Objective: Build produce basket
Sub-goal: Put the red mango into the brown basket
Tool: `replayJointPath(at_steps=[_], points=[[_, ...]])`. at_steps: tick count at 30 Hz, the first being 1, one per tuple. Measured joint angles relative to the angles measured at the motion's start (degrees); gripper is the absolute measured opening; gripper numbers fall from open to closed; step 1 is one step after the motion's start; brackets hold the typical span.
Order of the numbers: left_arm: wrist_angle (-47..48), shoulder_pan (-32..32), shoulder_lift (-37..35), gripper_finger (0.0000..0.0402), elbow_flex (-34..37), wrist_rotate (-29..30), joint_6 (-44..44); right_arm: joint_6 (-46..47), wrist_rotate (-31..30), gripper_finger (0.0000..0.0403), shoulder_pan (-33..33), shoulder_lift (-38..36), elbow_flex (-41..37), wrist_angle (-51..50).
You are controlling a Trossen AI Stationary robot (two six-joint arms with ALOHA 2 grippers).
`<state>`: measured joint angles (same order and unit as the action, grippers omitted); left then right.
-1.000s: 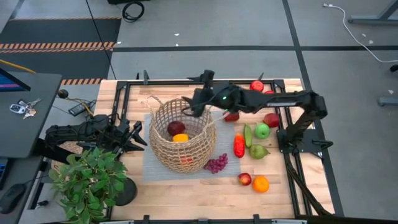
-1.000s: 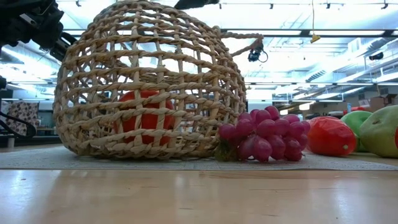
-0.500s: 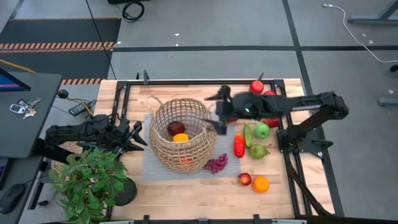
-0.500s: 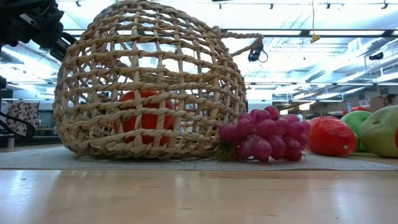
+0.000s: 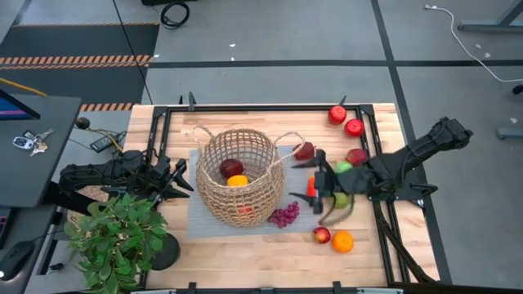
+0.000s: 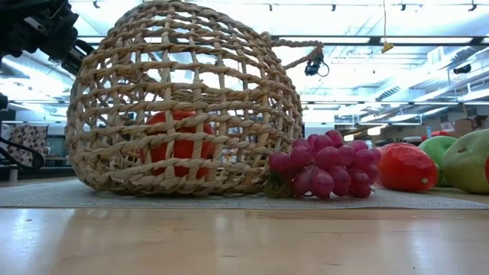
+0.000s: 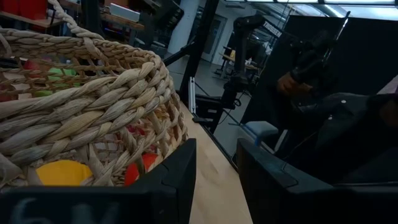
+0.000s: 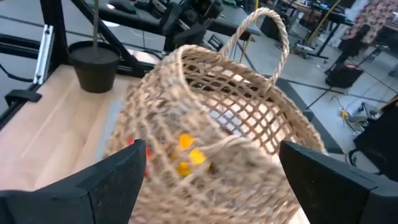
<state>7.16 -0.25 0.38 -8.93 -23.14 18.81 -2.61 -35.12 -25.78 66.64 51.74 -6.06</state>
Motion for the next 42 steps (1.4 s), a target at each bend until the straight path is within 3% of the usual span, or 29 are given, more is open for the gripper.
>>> replayJointPath(at_steps=[4, 17, 30, 35, 39, 42], points=[[0.0, 0.0, 0.0, 0.0121, 0.0, 0.0, 0.0, 6.2, -6.9, 0.0372, -4.1, 1.8, -0.7, -2.2], [0.0, 0.0, 0.0, 0.0121, 0.0, 0.0, 0.0, 44.2, -8.7, 0.0372, -4.7, 8.4, -0.7, -21.0], [0.0, 0.0, 0.0, 0.0121, 0.0, 0.0, 0.0, 61.7, -10.6, 0.0349, -4.7, 20.3, 0.0, -26.3], [0.0, 0.0, 0.0, 0.0121, 0.0, 0.0, 0.0, 67.6, -8.4, 0.0346, -4.7, 22.2, 4.1, -37.1], [0.0, 0.0, 0.0, 0.0121, 0.0, 0.0, 0.0, 77.8, -2.1, 0.0346, -4.6, 22.2, 5.6, -48.4], [0.0, 0.0, 0.0, 0.0121, 0.0, 0.0, 0.0, 82.6, 1.0, 0.0346, -4.5, 22.2, 4.9, -51.6]])
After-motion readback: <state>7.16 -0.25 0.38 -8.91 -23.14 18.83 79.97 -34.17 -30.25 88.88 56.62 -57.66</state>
